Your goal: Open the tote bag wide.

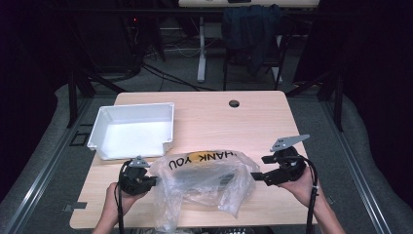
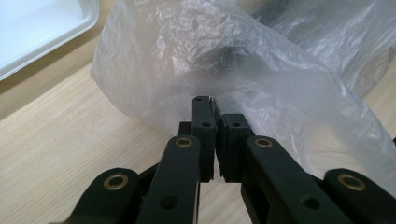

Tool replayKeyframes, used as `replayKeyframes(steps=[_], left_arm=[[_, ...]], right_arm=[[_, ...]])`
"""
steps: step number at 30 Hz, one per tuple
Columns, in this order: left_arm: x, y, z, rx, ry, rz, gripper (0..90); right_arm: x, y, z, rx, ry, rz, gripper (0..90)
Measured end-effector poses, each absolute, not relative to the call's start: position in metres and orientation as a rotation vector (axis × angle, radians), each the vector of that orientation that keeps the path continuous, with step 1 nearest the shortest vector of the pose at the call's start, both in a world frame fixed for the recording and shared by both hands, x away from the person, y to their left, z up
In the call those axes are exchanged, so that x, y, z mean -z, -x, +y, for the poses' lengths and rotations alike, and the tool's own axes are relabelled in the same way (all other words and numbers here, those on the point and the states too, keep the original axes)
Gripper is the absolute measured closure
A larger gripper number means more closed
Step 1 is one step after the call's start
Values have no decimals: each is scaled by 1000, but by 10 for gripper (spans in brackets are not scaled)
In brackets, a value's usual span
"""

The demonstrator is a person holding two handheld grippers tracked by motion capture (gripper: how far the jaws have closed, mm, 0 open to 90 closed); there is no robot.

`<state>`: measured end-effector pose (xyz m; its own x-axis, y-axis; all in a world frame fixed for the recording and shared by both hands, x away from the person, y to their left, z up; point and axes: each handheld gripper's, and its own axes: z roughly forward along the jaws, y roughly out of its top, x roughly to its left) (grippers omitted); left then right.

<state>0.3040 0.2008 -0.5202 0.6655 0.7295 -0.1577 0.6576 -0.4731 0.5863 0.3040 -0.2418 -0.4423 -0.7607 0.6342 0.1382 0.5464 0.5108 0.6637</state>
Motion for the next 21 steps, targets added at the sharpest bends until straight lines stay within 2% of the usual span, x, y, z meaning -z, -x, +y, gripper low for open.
replayKeyframes(steps=[1, 3, 6, 8, 10, 13, 16, 21], left_arm=[[520, -304, 200, -152, -2256, 1068, 867], [520, -304, 200, -152, -2257, 1068, 865], [519, -304, 200, -158, -2259, 1062, 845], [517, -304, 201, -159, -2259, 1055, 808], [513, -304, 203, -144, -2261, 1043, 702], [505, -302, 204, -159, -2255, 1026, 535], [496, -297, 203, -171, -2238, 1006, 413], [486, -289, 201, -194, -2225, 982, 308]], right_arm=[[445, -304, -237, -1077, -1027, 2622, 299], [453, -307, -228, -1058, -1026, 2634, 411], [468, -317, -217, -1031, -1049, 2658, 645], [475, -322, -214, -1013, -1074, 2666, 759], [481, -327, -212, -998, -1093, 2665, 847], [483, -329, -213, -997, -1119, 2658, 883], [484, -329, -215, -1005, -1145, 2645, 889], [487, -332, -219, -1007, -1168, 2635, 891]])
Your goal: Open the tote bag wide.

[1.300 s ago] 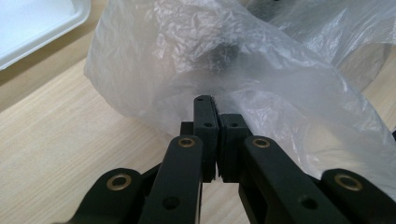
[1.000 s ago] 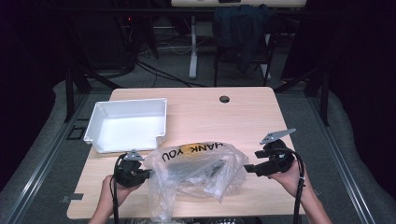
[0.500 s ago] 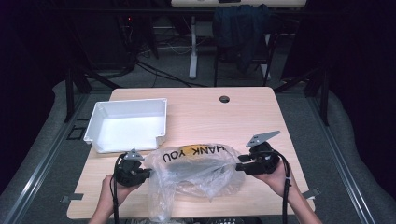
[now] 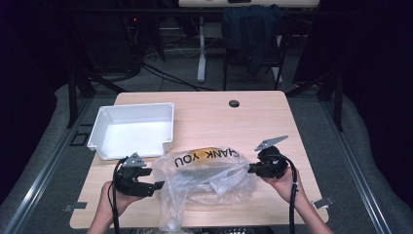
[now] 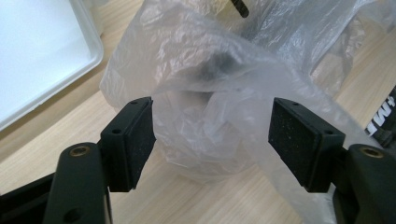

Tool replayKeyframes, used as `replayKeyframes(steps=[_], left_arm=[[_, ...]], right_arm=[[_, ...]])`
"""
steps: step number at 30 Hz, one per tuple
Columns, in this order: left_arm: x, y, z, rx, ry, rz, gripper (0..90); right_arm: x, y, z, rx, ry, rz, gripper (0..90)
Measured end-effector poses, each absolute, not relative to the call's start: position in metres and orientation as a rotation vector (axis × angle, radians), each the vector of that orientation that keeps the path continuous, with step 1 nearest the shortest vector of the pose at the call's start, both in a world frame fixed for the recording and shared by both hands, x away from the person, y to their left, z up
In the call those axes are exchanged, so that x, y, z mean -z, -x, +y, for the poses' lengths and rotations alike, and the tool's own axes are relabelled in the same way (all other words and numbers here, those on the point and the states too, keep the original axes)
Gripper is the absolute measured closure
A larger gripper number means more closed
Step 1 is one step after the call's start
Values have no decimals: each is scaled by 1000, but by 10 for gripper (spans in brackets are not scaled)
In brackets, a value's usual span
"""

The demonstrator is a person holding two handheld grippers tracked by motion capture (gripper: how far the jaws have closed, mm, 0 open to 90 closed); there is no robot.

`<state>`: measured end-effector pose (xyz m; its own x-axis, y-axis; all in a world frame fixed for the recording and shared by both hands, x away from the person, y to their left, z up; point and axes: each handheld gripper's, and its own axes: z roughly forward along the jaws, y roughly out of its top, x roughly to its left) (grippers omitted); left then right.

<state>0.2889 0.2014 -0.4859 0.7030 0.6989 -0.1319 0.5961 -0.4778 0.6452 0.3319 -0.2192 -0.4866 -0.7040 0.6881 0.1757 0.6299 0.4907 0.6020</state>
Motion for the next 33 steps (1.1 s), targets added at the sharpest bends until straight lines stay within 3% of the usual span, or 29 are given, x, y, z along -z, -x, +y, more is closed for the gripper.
replayKeyframes(steps=[13, 19, 23, 28, 33], left_arm=[[469, -276, 169, -224, -2248, 853, 285], [487, -289, 150, -286, -2355, 879, 444], [501, -298, 143, -311, -2419, 903, 569], [510, -303, 142, -302, -2441, 922, 729], [513, -303, 141, -304, -2443, 915, 839]], right_arm=[[491, -337, -219, -976, -1185, 2633, 890], [493, -338, -219, -973, -1189, 2641, 858], [495, -339, -221, -953, -1191, 2663, 767], [489, -337, -226, -964, -1178, 2683, 525], [474, -327, -230, -1013, -1159, 2668, 387]])
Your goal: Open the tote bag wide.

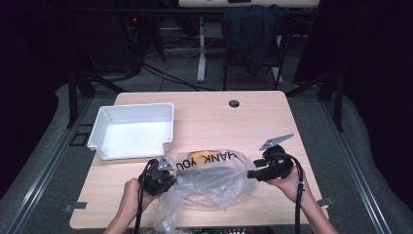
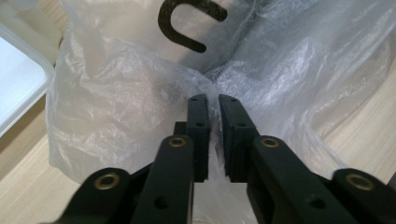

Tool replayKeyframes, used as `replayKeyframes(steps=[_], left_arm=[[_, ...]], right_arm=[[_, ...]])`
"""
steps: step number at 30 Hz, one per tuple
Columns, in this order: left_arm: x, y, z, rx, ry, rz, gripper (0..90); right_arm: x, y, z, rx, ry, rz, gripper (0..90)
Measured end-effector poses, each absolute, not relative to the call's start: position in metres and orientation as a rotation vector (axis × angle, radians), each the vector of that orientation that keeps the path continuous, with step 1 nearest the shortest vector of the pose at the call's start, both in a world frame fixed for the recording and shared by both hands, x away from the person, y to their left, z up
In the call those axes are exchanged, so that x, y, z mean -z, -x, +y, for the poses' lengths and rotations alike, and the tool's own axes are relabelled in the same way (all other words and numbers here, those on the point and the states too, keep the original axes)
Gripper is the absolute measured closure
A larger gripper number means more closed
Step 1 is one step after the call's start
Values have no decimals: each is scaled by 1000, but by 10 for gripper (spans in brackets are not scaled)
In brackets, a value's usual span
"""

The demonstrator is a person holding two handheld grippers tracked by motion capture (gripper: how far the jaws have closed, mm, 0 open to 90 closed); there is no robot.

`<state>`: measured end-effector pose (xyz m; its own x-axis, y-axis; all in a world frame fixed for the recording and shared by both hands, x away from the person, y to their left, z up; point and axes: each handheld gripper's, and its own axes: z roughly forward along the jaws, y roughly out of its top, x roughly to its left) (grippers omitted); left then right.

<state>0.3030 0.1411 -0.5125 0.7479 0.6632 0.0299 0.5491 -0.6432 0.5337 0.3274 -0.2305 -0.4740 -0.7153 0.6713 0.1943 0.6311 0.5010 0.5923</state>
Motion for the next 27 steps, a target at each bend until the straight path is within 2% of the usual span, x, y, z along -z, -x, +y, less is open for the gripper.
replayKeyframes(steps=[3, 11, 17, 19, 24, 27], left_arm=[[512, -303, 141, -314, -2429, 918, 873], [506, -304, 144, -332, -2370, 957, 882], [505, -307, 146, -339, -2365, 959, 882], [504, -308, 148, -355, -2359, 970, 881], [505, -313, 152, -363, -2347, 996, 880], [506, -316, 154, -352, -2347, 1009, 862]], right_arm=[[464, -320, -233, -1066, -1140, 2633, 357], [436, -301, -230, -1214, -1054, 2555, 313], [439, -297, -212, -1193, -971, 2628, 297], [445, -299, -207, -1144, -980, 2644, 371], [463, -311, -199, -1027, -1042, 2646, 706], [472, -321, -199, -1008, -1084, 2640, 799]])
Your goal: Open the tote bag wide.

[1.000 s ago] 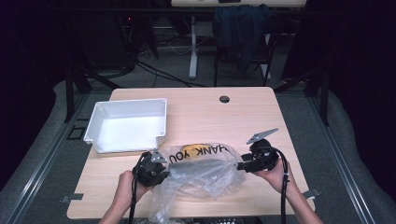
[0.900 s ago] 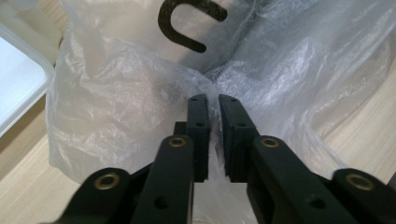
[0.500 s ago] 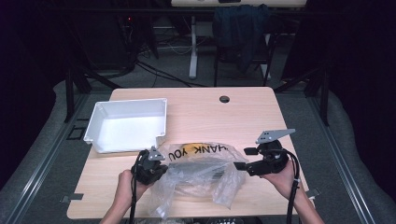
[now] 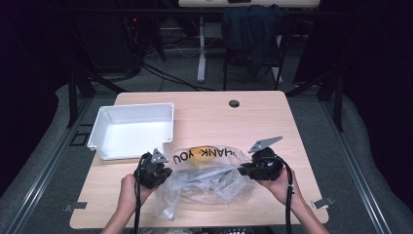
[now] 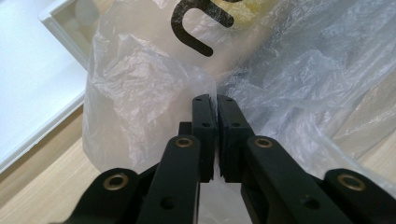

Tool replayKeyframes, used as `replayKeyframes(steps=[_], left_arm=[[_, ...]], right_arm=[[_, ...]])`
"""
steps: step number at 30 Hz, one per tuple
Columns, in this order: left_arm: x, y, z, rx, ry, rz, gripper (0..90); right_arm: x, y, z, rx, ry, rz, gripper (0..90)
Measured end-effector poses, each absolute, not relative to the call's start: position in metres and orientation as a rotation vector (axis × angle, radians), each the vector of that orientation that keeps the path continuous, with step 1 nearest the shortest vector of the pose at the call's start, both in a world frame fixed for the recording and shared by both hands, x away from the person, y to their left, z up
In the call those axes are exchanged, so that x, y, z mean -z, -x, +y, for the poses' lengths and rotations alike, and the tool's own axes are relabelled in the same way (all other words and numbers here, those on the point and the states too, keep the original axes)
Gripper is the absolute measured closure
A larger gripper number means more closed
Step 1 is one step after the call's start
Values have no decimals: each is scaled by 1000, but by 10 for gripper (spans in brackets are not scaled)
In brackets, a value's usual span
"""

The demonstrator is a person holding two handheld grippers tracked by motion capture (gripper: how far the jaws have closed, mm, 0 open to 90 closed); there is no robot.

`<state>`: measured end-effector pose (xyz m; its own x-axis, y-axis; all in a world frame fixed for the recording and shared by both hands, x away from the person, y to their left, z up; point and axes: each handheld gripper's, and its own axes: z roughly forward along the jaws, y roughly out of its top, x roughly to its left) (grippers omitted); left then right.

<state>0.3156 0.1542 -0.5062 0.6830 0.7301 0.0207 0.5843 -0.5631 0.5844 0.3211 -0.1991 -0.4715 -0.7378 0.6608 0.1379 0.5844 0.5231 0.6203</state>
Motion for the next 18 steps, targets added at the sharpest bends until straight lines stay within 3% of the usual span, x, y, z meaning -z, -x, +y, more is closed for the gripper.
replayKeyframes(steps=[2, 4, 8, 12, 18], left_arm=[[505, -316, 155, -339, -2347, 1008, 797], [501, -315, 155, -339, -2343, 1006, 651], [482, -304, 148, -362, -2310, 948, 443], [469, -290, 130, -400, -2309, 854, 365], [478, -286, 103, -434, -2383, 790, 386]], right_arm=[[475, -325, -200, -1011, -1095, 2646, 828], [476, -325, -200, -1021, -1100, 2644, 837], [472, -322, -200, -1052, -1080, 2640, 840], [468, -320, -201, -1071, -1074, 2628, 837], [465, -319, -200, -1081, -1066, 2612, 822]])
